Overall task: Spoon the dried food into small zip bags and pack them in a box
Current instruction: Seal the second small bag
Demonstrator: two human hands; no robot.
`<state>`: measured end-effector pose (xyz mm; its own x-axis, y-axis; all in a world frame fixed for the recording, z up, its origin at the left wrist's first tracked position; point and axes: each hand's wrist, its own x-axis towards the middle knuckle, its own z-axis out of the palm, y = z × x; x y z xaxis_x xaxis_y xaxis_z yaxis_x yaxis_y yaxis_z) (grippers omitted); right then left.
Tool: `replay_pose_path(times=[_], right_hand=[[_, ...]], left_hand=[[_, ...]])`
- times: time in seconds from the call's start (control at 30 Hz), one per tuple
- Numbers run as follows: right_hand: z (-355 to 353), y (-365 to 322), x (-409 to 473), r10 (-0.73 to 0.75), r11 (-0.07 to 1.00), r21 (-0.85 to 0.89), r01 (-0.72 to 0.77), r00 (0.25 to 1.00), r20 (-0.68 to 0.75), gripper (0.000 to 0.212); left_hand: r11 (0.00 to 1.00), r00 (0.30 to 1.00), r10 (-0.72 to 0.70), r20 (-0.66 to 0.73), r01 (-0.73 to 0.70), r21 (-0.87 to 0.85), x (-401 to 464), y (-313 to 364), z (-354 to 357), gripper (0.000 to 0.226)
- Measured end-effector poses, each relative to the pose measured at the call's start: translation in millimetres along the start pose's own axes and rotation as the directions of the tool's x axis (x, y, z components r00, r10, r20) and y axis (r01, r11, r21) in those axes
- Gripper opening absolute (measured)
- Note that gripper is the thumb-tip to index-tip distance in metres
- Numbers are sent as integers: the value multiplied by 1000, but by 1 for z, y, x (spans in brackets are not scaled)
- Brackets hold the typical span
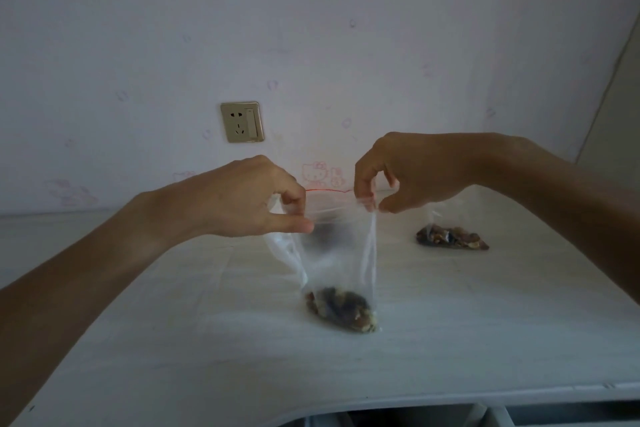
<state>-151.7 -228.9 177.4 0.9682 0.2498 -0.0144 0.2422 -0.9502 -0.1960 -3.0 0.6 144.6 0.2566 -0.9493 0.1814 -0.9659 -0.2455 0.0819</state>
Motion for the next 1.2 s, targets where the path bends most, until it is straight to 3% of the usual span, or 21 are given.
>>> replay_pose_path(times=[0.17,0.3,0.57,0.7,0.8,0.93,1.2], right_hand=[[14,-13,5,66,981,178,-73,997,47,25],[19,-12,9,78,987,142,-71,996,-40,12],[12,-1,9,56,998,-13,-58,990,-128,14],[19,-7,5,-2,997,-74,-9,990,-144,11],[21,-16,1,-59,998,-36,54,988,-145,17],[19,-20,-3,-112,992,48,121,981,-157,6],[18,-13,-11,-68,997,32,73,990,-126,19]], left_hand=[[995,998,67,-3,-67,-71,8,11,1,41],[985,989,145,-43,-148,-91,12,17,6,43],[952,973,227,52,-210,-223,9,22,7,40],[952,983,182,30,-169,-256,14,25,6,33],[965,993,115,29,-105,-241,17,20,5,33],[972,996,82,15,-77,-221,15,15,7,34],[938,988,81,-130,-120,-325,9,11,12,43]])
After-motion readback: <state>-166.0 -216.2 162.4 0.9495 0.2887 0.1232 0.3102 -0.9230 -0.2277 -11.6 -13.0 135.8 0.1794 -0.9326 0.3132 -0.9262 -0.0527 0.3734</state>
